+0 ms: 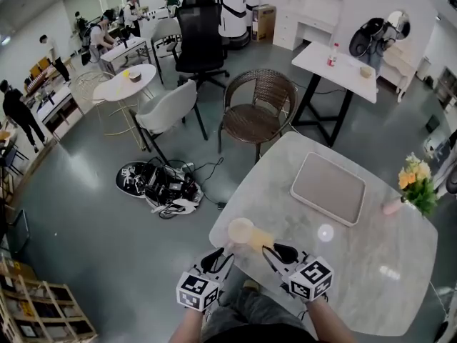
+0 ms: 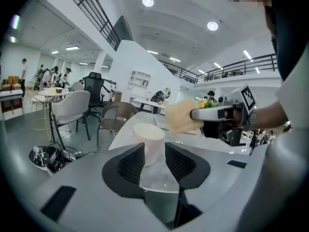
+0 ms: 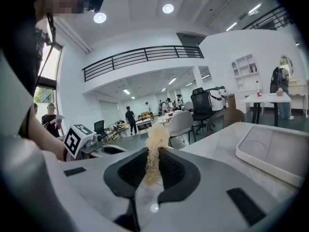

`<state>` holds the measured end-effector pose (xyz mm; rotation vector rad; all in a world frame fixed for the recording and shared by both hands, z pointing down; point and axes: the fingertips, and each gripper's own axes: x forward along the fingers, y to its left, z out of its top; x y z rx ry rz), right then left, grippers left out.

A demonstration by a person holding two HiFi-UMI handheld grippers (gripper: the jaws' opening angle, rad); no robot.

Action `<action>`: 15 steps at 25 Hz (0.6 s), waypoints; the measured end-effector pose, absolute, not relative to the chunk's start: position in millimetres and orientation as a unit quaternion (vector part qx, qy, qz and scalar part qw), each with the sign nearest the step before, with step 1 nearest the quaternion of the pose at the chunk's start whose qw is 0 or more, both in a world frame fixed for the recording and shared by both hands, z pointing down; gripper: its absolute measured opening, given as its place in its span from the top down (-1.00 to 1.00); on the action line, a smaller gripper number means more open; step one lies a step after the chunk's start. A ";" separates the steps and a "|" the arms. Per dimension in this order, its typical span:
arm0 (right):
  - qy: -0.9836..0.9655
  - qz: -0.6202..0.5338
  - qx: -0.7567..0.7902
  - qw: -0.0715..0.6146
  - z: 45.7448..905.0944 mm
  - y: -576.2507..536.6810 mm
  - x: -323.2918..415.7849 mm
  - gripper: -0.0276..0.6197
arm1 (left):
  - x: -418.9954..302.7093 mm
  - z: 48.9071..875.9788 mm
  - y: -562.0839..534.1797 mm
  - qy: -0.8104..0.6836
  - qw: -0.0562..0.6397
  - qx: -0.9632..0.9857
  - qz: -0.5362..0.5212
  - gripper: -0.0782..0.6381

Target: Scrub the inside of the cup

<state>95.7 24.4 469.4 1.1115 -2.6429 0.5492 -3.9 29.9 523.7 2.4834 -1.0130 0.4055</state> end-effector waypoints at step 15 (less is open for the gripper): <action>-0.891 0.002 0.191 0.411 496.7 -17.3 42.6 0.73 | 4.8 568.2 7.3 -0.336 0.176 0.885 0.271 0.35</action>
